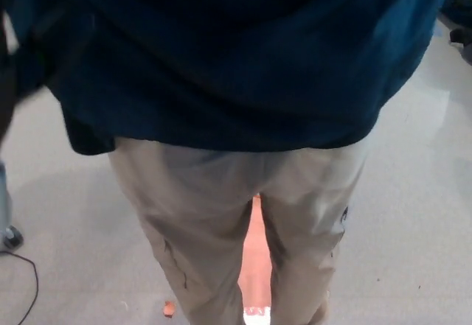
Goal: A person hands a coat to the robot and the robot grabs it with both hands and holds it while the person wears the coat.
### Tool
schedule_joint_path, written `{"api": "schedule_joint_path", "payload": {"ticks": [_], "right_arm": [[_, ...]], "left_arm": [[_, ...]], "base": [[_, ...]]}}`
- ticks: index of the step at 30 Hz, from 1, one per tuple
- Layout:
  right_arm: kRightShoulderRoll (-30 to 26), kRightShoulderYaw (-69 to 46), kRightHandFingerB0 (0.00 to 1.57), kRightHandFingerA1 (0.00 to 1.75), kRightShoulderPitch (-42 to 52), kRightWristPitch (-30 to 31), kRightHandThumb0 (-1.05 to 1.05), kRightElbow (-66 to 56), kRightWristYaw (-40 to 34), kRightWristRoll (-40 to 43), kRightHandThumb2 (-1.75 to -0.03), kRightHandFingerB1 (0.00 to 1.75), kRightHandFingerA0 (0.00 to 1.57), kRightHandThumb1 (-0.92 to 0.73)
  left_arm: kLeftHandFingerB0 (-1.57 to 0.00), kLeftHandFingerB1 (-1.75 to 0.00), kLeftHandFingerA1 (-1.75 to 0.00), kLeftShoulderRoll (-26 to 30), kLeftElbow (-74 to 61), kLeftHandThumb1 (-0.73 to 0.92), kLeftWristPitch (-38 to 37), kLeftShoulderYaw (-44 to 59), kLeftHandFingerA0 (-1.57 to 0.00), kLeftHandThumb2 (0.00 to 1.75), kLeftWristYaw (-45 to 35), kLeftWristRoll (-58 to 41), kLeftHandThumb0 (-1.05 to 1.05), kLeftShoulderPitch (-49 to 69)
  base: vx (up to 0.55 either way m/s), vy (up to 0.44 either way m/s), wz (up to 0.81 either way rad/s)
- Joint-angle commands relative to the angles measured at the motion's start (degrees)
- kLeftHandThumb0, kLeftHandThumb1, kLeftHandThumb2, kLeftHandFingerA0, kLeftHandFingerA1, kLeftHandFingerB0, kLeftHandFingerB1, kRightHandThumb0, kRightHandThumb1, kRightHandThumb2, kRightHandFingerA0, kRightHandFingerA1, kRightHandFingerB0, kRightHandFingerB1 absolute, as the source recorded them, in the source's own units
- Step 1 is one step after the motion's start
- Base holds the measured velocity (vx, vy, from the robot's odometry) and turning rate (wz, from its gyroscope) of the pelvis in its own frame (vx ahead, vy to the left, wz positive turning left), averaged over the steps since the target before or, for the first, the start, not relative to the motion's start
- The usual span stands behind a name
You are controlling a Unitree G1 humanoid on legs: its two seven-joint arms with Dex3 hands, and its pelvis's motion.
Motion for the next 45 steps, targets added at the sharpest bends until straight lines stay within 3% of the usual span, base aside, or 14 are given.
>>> {"api": "schedule_joint_path", "payload": {"ticks": [1, 9, 11, 14, 15, 18, 19, 22, 33, 36, 37, 41, 43, 45], "right_arm": [[9.38, 6.28, 0.00, 0.13, 44.51, -5.57, -0.74, -9.57, -5.27, -9.53, -0.96, 0.00, 0.00, -0.79], [9.55, 13.47, 0.07, 0.41, 50.14, -1.00, -0.58, 3.37, -3.65, -11.52, -0.71, 0.26, 0.07, -0.92], [9.57, 14.41, 0.01, 0.53, 51.58, 0.48, -0.33, 5.25, -3.42, -13.03, -1.13, 0.49, 0.05, -0.65], [9.42, 16.04, 0.12, 0.39, 53.50, 2.17, -0.60, 8.39, -1.18, -12.39, -0.68, 0.30, 0.08, -0.92], [9.26, 16.38, 0.08, 0.45, 53.61, 2.40, -0.64, 9.64, -1.20, -12.79, -0.99, 0.42, 0.00, -0.70], [8.69, 17.03, 0.12, 0.37, 53.87, 3.60, -0.66, 12.77, -0.73, -13.70, -0.72, 0.29, 0.09, -0.92], [8.42, 17.20, 0.11, 0.35, 53.72, 5.60, -0.66, 13.83, 0.95, -14.16, -0.71, 0.27, 0.10, -0.92], [8.11, 17.53, 0.06, 0.43, 51.99, 9.08, -0.63, 16.74, 3.69, -14.69, -1.01, 0.39, 0.01, -0.73], [7.61, 20.00, 0.00, 0.41, 42.85, 19.26, -0.65, 27.80, 12.32, -17.19, -1.00, 0.32, 0.02, -0.70], [7.01, 21.19, 0.00, 0.39, 38.16, 22.98, -0.64, 29.11, 18.55, -17.75, -1.01, 0.29, 0.01, -0.71], [6.82, 21.39, 0.00, 0.34, 37.23, 24.56, -0.64, 28.82, 20.94, -17.80, -1.03, 0.28, 0.01, -0.72], [4.25, 22.43, 0.00, 0.43, 32.53, 28.49, -0.57, 28.96, 31.98, -17.10, -0.97, 0.39, 0.04, -0.62], [3.29, 22.81, 0.01, 0.40, 30.52, 29.44, -0.65, 29.03, 36.34, -15.95, -0.95, 0.38, 0.02, -0.63], [2.50, 23.48, 0.00, 0.48, 28.81, 29.99, -0.32, 29.50, 39.50, -15.14, -1.13, 0.46, 0.00, -0.62]], "left_arm": [[-0.10, -0.25, -0.20, -4.62, -0.15, 0.82, -10.74, -2.87, 0.00, 1.09, 17.08, 6.86, -0.76, 33.61], [-0.12, -0.24, -0.29, -3.93, 13.50, 0.92, -7.71, -11.98, -0.01, 0.74, 20.50, 12.69, -0.67, 35.63], [0.00, -0.48, -0.54, -3.71, 17.79, 0.54, -8.24, -14.31, -0.04, 1.10, 21.89, 13.23, -0.35, 35.31], [-0.18, -0.27, -0.37, -4.21, 26.53, 0.92, -8.41, -18.06, -0.10, 0.68, 25.33, 13.66, -0.67, 33.76], [0.00, -0.48, -0.53, -4.27, 29.01, 0.59, -8.06, -18.96, -0.03, 1.13, 26.53, 14.05, -0.33, 33.23], [-0.18, -0.28, -0.40, -4.80, 35.45, 0.92, -6.60, -21.21, -0.14, 0.71, 28.56, 14.62, -0.68, 31.65], [0.00, -0.47, -0.52, -5.27, 39.34, 0.58, -6.12, -22.19, -0.03, 1.13, 28.20, 14.09, -0.33, 30.24], [-0.22, -0.29, -0.38, -6.07, 47.34, 0.91, -5.58, -23.77, -0.14, 0.67, 28.12, 13.24, -0.65, 26.63], [-0.36, -0.32, -0.38, -11.15, 70.13, 0.88, -1.68, -28.25, -0.32, 0.67, 19.37, 9.20, -0.68, 12.68], [-0.29, -0.48, -0.53, -12.33, 73.95, 0.74, -0.96, -27.87, -0.34, 1.07, 15.56, 7.08, -0.73, 8.42], [-0.37, -0.35, -0.40, -12.45, 74.61, 0.87, -0.62, -27.86, -0.39, 0.66, 14.63, 6.83, -0.68, 7.42], [-0.44, -0.39, -0.42, -13.00, 78.17, 0.84, 0.34, -27.80, -0.45, 0.65, 11.21, 6.07, -0.67, 2.94], [-0.39, -0.53, -0.55, -13.15, 79.45, 0.74, 0.62, -27.76, -0.37, 1.09, 10.14, 5.93, -0.70, 1.02], [-0.48, -0.40, -0.40, -12.92, 79.80, 0.89, 1.06, -28.05, -0.43, 0.67, 7.54, 6.03, -0.68, -0.34]], "base": [[0.00, 0.000, 0.00], [0.00, 0.000, 0.00], [0.00, 0.000, 0.00], [0.00, 0.000, 0.00], [0.00, 0.000, 0.00], [0.00, 0.000, 0.00], [0.00, 0.000, 0.00], [0.00, 0.000, 0.00], [0.00, 0.000, 0.00], [0.00, 0.000, 0.00], [0.00, 0.000, 0.00], [0.00, 0.000, 0.00], [0.00, 0.000, 0.00], [0.00, 0.000, 0.00]]}}
